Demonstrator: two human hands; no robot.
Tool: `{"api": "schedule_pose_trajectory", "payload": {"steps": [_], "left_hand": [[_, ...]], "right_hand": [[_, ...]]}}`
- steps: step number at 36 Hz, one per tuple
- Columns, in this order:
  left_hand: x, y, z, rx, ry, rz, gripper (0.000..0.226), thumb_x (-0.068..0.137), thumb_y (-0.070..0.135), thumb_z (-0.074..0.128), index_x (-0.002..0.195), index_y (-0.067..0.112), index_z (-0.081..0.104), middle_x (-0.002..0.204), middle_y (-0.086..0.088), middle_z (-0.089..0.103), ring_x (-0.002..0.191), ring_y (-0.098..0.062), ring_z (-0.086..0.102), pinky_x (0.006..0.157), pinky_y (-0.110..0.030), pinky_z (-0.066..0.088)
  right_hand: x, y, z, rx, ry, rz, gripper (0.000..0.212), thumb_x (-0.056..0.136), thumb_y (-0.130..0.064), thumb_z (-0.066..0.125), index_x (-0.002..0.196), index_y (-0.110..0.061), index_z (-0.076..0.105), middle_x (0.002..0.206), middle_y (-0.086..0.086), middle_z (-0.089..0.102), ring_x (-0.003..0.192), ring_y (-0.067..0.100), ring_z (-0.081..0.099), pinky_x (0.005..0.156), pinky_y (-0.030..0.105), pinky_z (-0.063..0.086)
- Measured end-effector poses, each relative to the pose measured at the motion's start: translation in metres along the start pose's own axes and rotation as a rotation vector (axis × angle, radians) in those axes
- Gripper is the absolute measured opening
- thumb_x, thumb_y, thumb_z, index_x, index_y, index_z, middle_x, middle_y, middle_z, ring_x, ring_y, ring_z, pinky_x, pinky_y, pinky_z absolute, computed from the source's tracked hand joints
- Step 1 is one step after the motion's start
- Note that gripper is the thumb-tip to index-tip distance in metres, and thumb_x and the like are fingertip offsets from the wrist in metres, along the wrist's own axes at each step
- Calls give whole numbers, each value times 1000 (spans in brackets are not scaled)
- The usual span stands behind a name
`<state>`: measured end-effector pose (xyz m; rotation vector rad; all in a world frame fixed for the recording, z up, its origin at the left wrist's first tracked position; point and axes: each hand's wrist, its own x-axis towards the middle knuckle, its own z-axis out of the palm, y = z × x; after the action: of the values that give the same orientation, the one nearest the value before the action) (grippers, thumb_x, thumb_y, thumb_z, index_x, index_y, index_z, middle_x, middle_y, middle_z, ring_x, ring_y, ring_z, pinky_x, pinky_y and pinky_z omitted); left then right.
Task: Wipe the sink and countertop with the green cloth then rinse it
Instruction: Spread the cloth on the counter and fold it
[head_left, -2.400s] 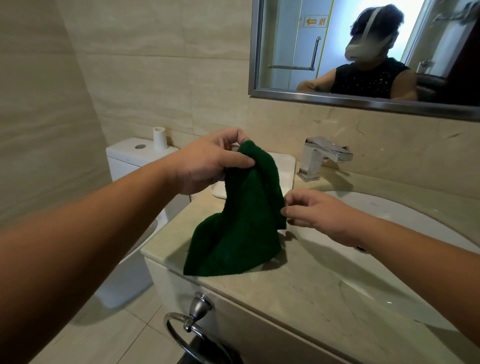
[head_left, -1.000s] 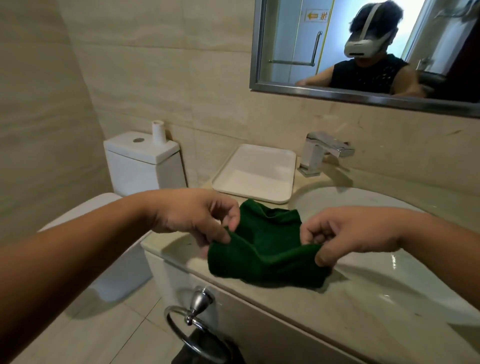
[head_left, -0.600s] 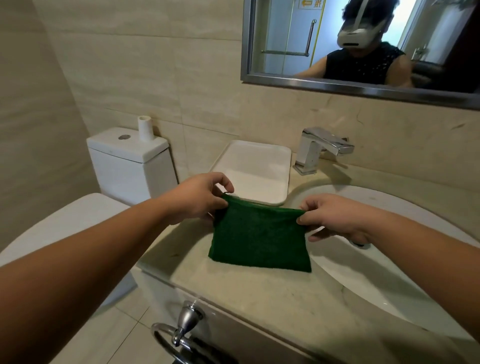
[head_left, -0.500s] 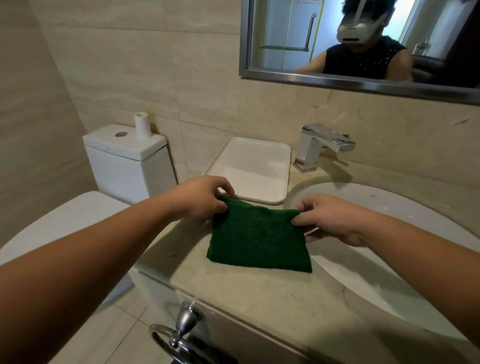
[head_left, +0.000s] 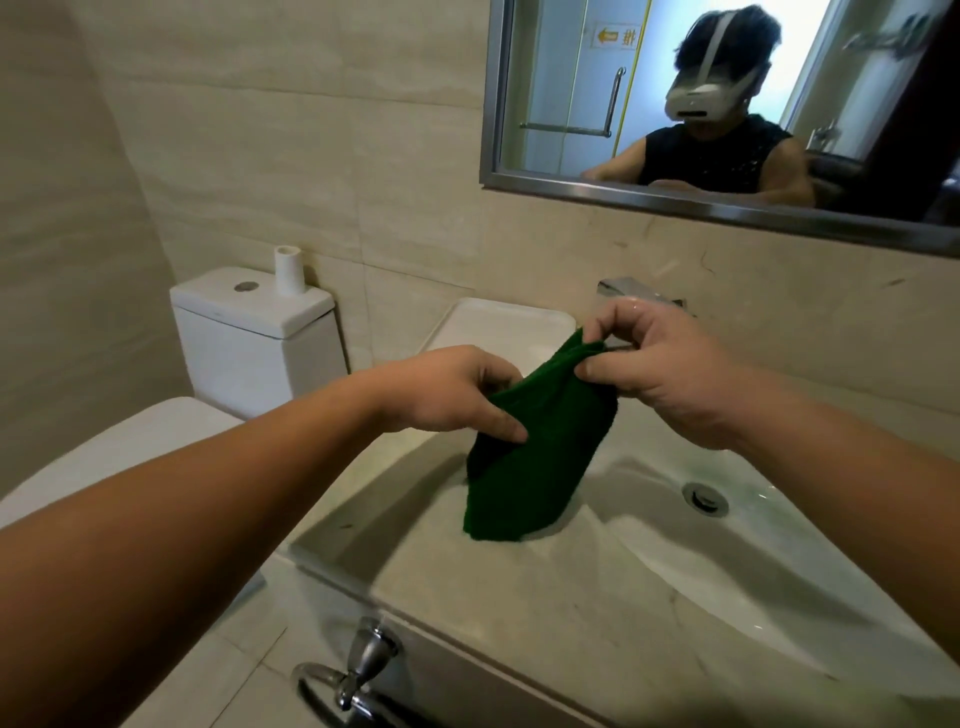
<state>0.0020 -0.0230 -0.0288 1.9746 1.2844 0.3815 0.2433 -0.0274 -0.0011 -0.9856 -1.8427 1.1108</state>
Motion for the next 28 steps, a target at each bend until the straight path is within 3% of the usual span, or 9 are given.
{"api": "schedule_pose_trajectory", "payload": {"steps": [2,7,11,14,18,23,28], "left_hand": [[-5,4,-5,-17,13,7,22,89,25,83,109,18,78,105,1,81,102,-17,76,104,-47,55],[-22,12,-15,-45,-34,-12,29,85,21,87,112,19,77,106,-3,81,100,-22,78,96,-46,61],[-32,13,-19,-79,-37,-15,30,85,11,85,113,14,73,105,-6,81,99,-25,78,86,-41,63],[-38,12,-20,-72,-6,-3,30,85,10,84,112,13,70,108,-11,79,102,-29,76,95,-52,61],[-48,7,-26,-211,-12,-22,27,88,4,81,108,4,62,112,-22,75,102,-38,77,93,-59,61],[-52,-15,-44,-469,12,-20,25,89,5,79,105,8,59,117,-25,74,110,-42,74,79,-42,67],[-29,-42,-61,-517,158,-49,12,94,5,73,101,10,64,106,-16,78,109,-37,75,84,-38,64]], "right_hand": [[-3,-7,-5,-12,21,-7,23,87,7,71,86,-14,63,89,10,66,75,23,63,65,34,52],[-15,-25,-13,5,64,-4,24,90,10,65,85,-13,60,91,3,66,69,10,66,58,22,53],[-19,-35,-15,15,52,2,29,91,13,61,92,-16,59,99,9,62,81,21,61,65,28,51],[-20,-39,-15,35,47,25,30,91,13,59,102,-15,61,99,10,58,84,22,57,65,27,49],[-18,-35,-17,60,70,65,32,94,11,57,116,-11,65,96,8,60,82,19,60,62,27,52],[-3,-13,-14,28,115,170,25,96,6,59,110,-11,71,113,20,67,89,27,69,58,29,58],[23,10,-9,8,131,237,16,95,7,59,102,-4,68,106,22,70,90,30,72,71,40,64]]}}
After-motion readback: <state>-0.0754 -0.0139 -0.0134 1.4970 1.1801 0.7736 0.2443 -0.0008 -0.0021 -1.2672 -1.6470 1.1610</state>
